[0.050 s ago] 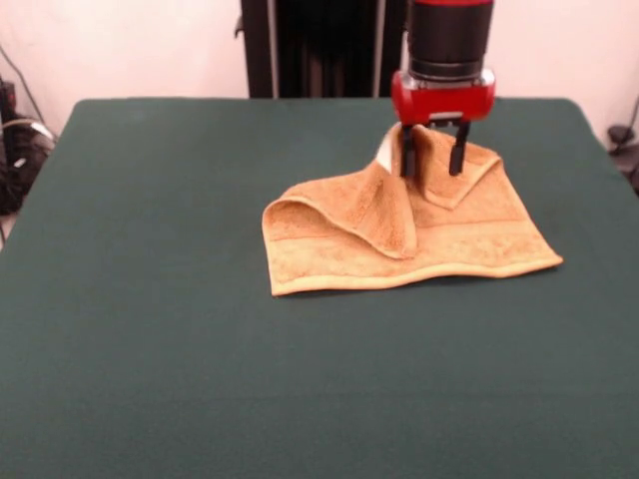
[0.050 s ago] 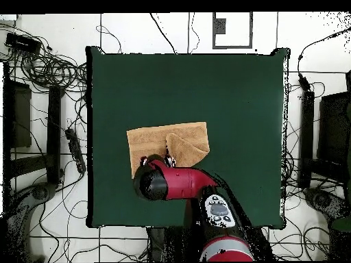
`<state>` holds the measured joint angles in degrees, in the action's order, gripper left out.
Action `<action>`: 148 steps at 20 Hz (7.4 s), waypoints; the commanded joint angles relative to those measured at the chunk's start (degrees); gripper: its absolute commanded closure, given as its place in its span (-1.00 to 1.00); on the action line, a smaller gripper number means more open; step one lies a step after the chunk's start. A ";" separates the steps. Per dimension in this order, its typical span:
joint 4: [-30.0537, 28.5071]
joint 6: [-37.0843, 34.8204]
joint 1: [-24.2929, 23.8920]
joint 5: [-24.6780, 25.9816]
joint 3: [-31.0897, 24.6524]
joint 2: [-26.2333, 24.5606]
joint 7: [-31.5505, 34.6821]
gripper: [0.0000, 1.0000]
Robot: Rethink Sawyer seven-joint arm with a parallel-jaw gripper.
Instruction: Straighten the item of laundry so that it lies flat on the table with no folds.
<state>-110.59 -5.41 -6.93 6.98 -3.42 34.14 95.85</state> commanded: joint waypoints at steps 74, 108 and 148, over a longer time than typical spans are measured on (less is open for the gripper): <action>-5.02 1.46 9.38 -14.14 3.40 1.33 10.40 -1.00; 14.60 -10.18 2.45 -8.69 -2.55 -5.17 2.65 -1.00; 11.15 -5.89 5.87 -4.77 2.25 -4.19 6.91 -1.00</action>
<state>-96.52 -9.61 -2.66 0.38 1.66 29.17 95.85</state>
